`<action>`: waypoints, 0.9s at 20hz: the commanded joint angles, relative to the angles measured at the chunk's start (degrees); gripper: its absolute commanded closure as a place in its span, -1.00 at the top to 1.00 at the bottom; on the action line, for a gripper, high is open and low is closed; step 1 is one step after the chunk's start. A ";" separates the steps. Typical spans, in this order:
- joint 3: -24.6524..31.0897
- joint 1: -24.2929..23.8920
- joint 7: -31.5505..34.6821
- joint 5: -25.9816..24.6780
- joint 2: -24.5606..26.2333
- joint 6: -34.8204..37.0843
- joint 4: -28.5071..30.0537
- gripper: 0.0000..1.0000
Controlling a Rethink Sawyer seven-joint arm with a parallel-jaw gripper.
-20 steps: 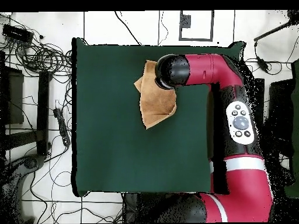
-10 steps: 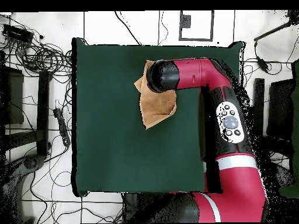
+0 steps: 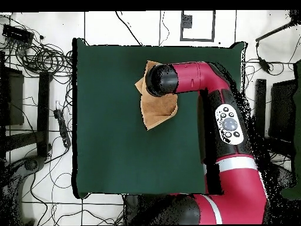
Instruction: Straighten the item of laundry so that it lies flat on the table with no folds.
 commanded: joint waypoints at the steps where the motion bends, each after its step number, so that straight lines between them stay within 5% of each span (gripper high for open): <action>1: 1.28 2.53 -4.60 1.40 -1.40 1.52 9.11 1.00; 18: 0.09 4.22 -0.54 1.32 -4.96 -2.37 15.05 1.00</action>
